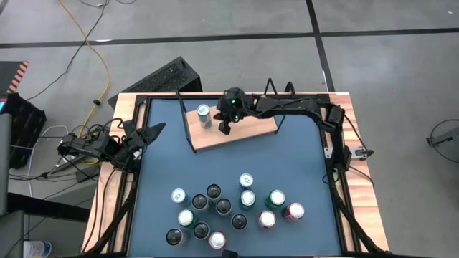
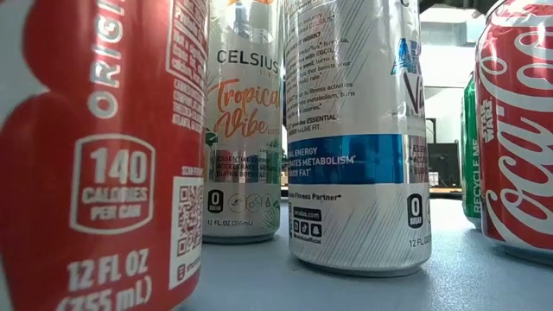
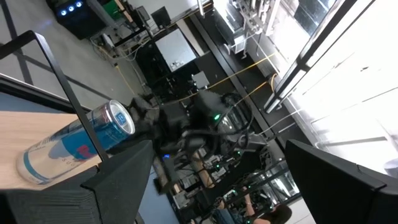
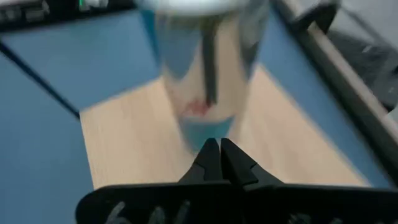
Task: Place canned beverage on shelf
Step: Put the right blue soda can on the shelf
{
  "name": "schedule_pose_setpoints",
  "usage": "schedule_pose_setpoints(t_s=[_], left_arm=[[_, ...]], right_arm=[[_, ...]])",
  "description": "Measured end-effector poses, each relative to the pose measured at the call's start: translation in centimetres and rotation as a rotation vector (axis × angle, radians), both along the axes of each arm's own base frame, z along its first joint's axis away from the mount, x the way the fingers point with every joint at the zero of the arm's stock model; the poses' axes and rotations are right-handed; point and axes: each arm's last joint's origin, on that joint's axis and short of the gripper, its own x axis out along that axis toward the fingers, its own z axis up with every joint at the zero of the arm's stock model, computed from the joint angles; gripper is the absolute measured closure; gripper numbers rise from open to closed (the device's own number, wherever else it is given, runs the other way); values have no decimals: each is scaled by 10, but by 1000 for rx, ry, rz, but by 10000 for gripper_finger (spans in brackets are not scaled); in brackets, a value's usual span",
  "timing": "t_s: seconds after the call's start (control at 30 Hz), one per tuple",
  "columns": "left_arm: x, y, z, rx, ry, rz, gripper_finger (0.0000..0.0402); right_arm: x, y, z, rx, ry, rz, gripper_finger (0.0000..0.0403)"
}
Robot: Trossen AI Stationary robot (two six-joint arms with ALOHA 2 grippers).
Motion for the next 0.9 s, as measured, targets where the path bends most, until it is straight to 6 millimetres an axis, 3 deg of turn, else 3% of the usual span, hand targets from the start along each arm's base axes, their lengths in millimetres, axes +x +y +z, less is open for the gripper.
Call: schedule_pose_setpoints(t_s=[0.4,0.67,0.9], left_arm=[[0,0,0,0,1,0,49],[0,0,0,0,0,-2,49],[0,0,0,-5,0,8,49]], right_arm=[[2,-3,7,-45,-50,-29,403],[0,-31,-17,23,-62,-115,403],[4,-23,-15,62,-98,-37,403]])
